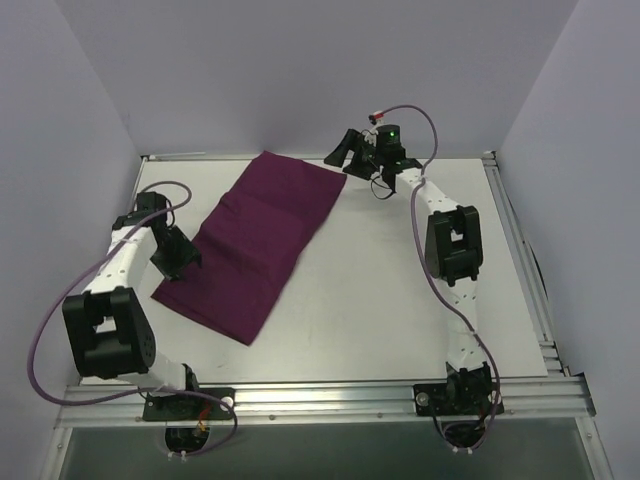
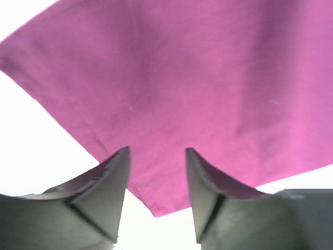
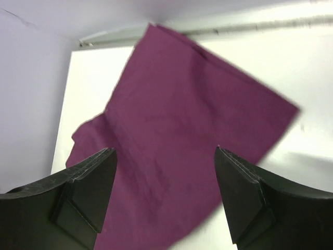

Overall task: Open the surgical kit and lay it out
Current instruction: Open the surgical kit at the center of the board.

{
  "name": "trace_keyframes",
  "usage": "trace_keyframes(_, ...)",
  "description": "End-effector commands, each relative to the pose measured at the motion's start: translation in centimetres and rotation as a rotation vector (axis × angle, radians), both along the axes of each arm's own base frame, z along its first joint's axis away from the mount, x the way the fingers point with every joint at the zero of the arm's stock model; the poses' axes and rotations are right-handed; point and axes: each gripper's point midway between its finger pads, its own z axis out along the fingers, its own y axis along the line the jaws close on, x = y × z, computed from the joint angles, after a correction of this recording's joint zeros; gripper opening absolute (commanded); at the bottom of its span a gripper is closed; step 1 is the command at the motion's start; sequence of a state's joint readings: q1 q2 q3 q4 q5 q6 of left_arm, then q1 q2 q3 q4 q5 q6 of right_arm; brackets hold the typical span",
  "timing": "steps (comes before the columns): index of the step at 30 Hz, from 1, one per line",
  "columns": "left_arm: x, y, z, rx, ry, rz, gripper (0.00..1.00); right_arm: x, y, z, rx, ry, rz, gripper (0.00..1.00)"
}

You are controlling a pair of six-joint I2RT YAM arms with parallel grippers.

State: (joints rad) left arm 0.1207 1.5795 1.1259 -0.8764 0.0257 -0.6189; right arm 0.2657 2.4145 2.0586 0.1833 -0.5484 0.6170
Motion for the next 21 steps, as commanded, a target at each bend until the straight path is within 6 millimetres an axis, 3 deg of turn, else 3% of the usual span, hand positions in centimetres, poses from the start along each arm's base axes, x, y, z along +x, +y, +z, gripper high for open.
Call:
trace_keyframes(1, 0.9, 2.6, 5.5, 0.116, -0.154, 0.004, 0.57, -4.2, 1.2, 5.5, -0.01, 0.009, 0.011, 0.76)
trace_keyframes(2, 0.7, 3.0, 6.0, 0.123, -0.163, 0.007, 0.58, -5.6, 1.2, 4.2, -0.034, 0.066, 0.02, 0.76)
trace_keyframes(3, 0.5, 3.5, 6.4, 0.135, -0.175, -0.005, 0.58, -6.6, 1.3, 5.7, -0.04, 0.056, 0.021, 0.75)
trace_keyframes(5, 0.2, 4.7, 6.2, 0.154, -0.169, 0.011, 0.56, -9.1, 1.4, 6.5, -0.034, 0.076, 0.036, 0.75)
trace_keyframes(9, -1.2, 6.8, 3.6, 0.107, -0.104, 0.059, 0.5, -14.1, 2.7, 7.5, 0.001, 0.113, 0.107, 0.75)
trace_keyframes(10, -1.7, 8.1, 3.1, 0.098, -0.094, 0.099, 0.5, -15.7, 3.8, 7.6, -0.007, 0.114, 0.145, 0.75)
trace_keyframes(11, -1.9, 8.5, 2.6, 0.092, -0.093, 0.106, 0.5, -17.0, 4.0, 8.8, -0.005, 0.092, 0.165, 0.75)
trace_keyframes(12, -1.8, 8.5, 2.2, 0.065, -0.096, 0.093, 0.5, -18.4, 4.2, 7.7, -0.018, 0.115, 0.185, 0.75)
trace_keyframes(14, -1.5, 9.4, 2.0, 0.057, -0.121, 0.097, 0.51, -20.5, 5.1, 8.7, -0.019, 0.075, 0.226, 0.75)
trace_keyframes(15, -1.3, 9.5, 2.0, 0.043, -0.13, 0.078, 0.52, -21.5, 4.9, 7.1, -0.029, 0.105, 0.229, 0.75)
trace_keyframes(17, -0.9, 9.7, 1.9, 0.044, -0.14, 0.063, 0.52, -22.6, 5.1, 7.7, 0.01, 0.096, 0.24, 0.75)
trace_keyframes(19, -0.7, 9.8, 1.6, 0.043, -0.135, 0.044, 0.52, -23.7, 4.9, 6.3, 0.015, 0.131, 0.25, 0.75)
trace_keyframes(21, -0.4, 10.1, 1.3, 0.041, -0.142, 0.047, 0.52, -24.3, 4.8, 6.4, 0.021, 0.123, 0.264, 0.75)
